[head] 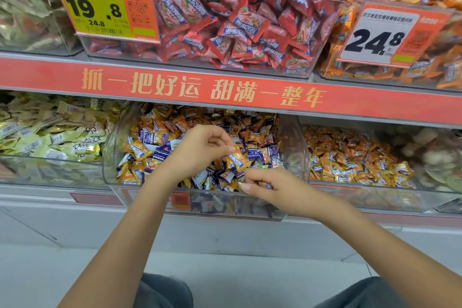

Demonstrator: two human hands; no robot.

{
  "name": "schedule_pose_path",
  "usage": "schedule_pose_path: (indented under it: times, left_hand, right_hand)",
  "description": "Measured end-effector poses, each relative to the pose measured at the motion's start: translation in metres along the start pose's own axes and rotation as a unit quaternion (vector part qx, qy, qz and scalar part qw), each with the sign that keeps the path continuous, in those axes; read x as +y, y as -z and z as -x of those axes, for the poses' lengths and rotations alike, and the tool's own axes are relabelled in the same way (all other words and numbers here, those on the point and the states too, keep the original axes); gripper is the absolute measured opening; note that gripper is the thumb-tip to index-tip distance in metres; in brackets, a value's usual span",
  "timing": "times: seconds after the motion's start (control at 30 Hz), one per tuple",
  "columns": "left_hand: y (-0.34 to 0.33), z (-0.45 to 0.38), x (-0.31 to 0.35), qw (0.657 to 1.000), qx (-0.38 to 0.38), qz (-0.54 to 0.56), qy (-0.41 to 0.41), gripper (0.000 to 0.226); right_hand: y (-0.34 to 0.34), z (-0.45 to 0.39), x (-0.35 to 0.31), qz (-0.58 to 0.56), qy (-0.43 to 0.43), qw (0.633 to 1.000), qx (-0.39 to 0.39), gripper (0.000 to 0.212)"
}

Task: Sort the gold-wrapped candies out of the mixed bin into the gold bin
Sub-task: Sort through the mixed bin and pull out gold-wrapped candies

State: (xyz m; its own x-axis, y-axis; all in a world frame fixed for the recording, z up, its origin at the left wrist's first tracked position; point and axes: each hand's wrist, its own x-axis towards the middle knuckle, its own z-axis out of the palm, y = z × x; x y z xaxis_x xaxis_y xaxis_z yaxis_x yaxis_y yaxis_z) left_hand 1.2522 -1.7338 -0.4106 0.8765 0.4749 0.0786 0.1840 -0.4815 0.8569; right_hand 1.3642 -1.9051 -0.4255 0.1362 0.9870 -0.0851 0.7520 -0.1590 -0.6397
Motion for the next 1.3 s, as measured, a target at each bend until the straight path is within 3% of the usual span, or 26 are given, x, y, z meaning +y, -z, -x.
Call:
schedule_pose_path:
  times: [0.1,0.2,0.27,0.37,0.43,0.5,0.57,0.63,0.73,0.8,0.87,1.03,1.13,1.2,1.27,1.3]
  left_hand:
    - [-0.002,0.0,0.009,0.999,0.028,0.043,-0.002,0.007]
    - [-0.01,-0.001,0.023,0.994,0.051,0.096,-0.014,0.002]
    - [-0.021,-0.004,0.033,0.991,0.05,0.12,-0.024,0.001]
    - [-0.043,-0.008,0.048,0.987,0.03,0.154,-0.031,0.003]
    - [-0.057,-0.01,0.055,0.987,0.018,0.158,-0.035,0.005]
    - [-0.07,-0.011,0.061,0.985,0.017,0.168,-0.037,0.005]
    - [-0.079,-0.014,0.064,0.982,0.031,0.183,-0.036,0.003]
    - [-0.087,-0.017,0.068,0.981,0.041,0.183,-0.044,0.001]
    - [-0.097,-0.019,0.072,0.979,0.024,0.195,-0.055,0.005]
    - [-0.102,-0.021,0.071,0.978,0.019,0.2,-0.059,0.004]
    - [-0.106,-0.025,0.068,0.978,0.029,0.198,-0.056,0.005]
    - [-0.107,-0.032,0.064,0.978,0.027,0.202,-0.054,0.013]
    - [-0.096,-0.032,0.058,0.981,0.012,0.192,-0.038,0.018]
    - [-0.08,-0.031,0.047,0.993,0.004,0.113,-0.023,0.021]
    - [-0.06,-0.027,0.034,0.998,-0.056,0.008,-0.014,0.022]
    - [-0.05,-0.025,0.028,0.994,-0.101,-0.03,-0.01,0.022]
  right_hand:
    - [0.017,0.015,-0.01,-0.027,-0.003,0.991,0.13,0.029]
    - [0.05,0.042,-0.005,-0.133,-0.056,0.94,0.309,0.026]
    - [0.065,0.061,0.016,-0.139,-0.126,0.92,0.346,0.028]
    - [0.076,0.081,0.052,-0.124,-0.229,0.908,0.329,0.027]
    - [0.081,0.087,0.068,-0.151,-0.264,0.907,0.291,0.028]
    - [0.084,0.092,0.074,-0.108,-0.285,0.905,0.295,0.035]
    - [0.079,0.094,0.067,-0.043,-0.251,0.891,0.376,0.031]
    - [0.068,0.094,0.051,-0.07,-0.146,0.888,0.431,0.023]
    - [0.055,0.08,0.035,-0.177,-0.04,0.919,0.349,0.029]
    - [0.051,0.065,0.036,-0.155,-0.022,0.938,0.31,0.034]
    - [0.048,0.054,0.042,-0.125,-0.033,0.94,0.317,0.036]
    - [0.045,0.041,0.049,-0.213,-0.071,0.903,0.366,0.026]
    - [0.05,0.044,0.066,-0.07,-0.154,0.891,0.422,0.029]
    - [0.055,0.052,0.081,0.061,-0.221,0.899,0.374,0.037]
    - [0.051,0.058,0.085,0.098,-0.259,0.911,0.306,0.046]
    - [0.048,0.059,0.081,0.106,-0.248,0.907,0.323,0.048]
